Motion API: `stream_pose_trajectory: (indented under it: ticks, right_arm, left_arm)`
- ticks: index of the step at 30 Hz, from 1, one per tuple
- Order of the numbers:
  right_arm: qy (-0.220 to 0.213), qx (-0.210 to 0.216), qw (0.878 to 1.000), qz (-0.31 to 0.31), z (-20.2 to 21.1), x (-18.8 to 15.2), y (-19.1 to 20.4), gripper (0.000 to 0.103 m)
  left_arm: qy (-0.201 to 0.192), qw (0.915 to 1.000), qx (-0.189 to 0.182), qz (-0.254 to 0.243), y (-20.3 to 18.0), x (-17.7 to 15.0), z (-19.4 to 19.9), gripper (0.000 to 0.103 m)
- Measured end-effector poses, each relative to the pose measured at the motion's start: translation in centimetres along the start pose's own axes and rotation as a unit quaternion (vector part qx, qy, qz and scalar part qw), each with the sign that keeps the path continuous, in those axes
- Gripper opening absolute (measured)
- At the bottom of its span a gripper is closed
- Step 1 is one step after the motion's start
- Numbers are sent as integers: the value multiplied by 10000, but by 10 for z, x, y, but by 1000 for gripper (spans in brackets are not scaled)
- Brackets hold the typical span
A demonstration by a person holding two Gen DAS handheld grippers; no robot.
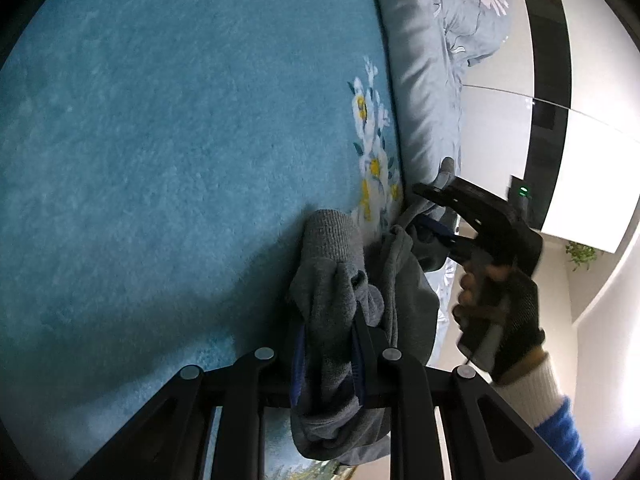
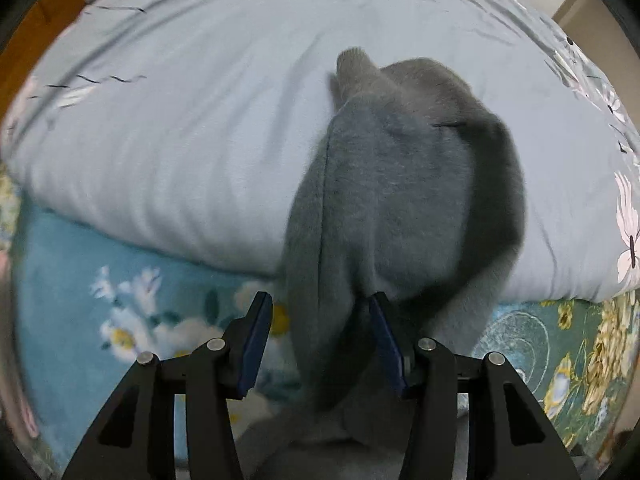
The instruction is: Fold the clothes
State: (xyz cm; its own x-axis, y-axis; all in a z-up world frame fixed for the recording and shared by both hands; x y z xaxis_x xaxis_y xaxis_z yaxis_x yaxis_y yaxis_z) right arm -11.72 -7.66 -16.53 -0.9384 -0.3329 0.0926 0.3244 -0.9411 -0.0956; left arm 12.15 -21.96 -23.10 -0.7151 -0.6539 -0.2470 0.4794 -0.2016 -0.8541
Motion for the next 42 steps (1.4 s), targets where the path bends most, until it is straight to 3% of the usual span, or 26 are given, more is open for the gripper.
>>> stream_pose_trajectory:
  ticks: [2,4,6,13,18,22,29,35,42]
  right_arm:
    - [144,-269,9995,-71,-9,1,-2,50]
    - [256,-539,9981,-162,-16,0,-6,40]
    - [263,-643,9971,-307,-15,-2,-14,6]
    - [-71,66,9948,-1011,36,-27,-77,6]
    - [-640,569,9807,-1757,100,-75,-159,6]
    - [-1143,703,9624,-2363,157,-135,-227,6]
    - [-1588,594,9248,-3405,211,-295,-331,6]
    - [-1077,340,8960,-4295,184,-428,-382,6]
    - [-9,556,8770,-4772,100,-523,-376,6]
  left_arm:
    - [12,10000,-2,-44,-1,-1,2,20]
    - [23,10000,5,-81,0,-1,2,20]
    - [37,10000,-13,-70,0,0,4,20]
    - [57,9999,-38,-102,-3,2,4,20]
    - [64,9997,-144,-188,-8,-1,12,20]
    - [100,9990,-213,-389,-17,-7,21,20]
    - [141,9967,-177,-784,-32,-21,39,20]
    - [80,9952,43,-979,-35,-33,55,20]
    - [-484,9927,232,-1076,-33,-43,86,18]
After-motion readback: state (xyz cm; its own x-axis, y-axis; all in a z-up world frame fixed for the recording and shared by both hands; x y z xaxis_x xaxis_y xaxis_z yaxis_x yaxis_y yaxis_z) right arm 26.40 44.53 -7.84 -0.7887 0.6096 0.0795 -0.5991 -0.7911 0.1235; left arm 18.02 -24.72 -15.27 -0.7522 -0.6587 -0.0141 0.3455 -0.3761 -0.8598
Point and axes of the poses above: each gripper's, at about its wrist camera, not at the fingertips, and z roughly against the way its jaws point, y to its left, x to its top, the point moved 3 cm from there along -z, roughly the way its jaws point, and after that the axes turned 4 degrees about y, right-handed, at the moved point
